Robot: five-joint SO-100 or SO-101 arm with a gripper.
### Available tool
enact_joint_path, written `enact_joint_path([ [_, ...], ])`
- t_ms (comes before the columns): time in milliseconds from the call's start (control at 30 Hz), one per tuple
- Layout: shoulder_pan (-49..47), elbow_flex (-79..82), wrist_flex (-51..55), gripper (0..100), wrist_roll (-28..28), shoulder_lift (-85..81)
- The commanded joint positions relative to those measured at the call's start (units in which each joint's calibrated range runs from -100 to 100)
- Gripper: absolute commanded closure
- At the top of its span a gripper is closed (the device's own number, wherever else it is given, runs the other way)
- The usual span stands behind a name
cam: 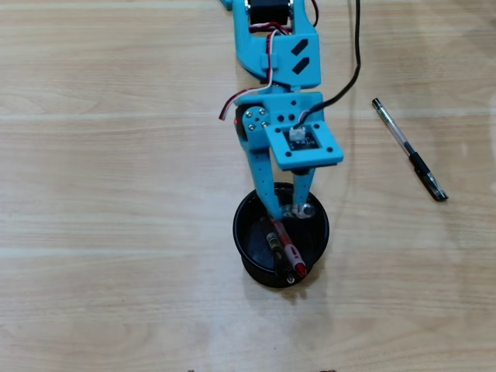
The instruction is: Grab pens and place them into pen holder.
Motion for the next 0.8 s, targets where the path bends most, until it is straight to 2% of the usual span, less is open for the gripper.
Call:
enact_joint_path([
  [0,0.6,-0.2,-1.1,97,-0.3,-0.6],
  [167,0.1,-0.1,-1.1,89,-0.3,-0.5],
  [400,-0.9,-0.4,-1.1,89,0.4,-0.7],
  [500,-4.8,-1.1,0.8,88,5.2,-2.0],
  [567,-9.9,-5.5,9.4,86,8.8,-2.6],
  [633,-16.1,-13.3,23.0,82,9.7,-1.1],
  [700,-22.3,-20.3,36.0,79,9.1,5.3],
  [767,-26.9,-27.0,45.1,78,5.4,13.4],
])
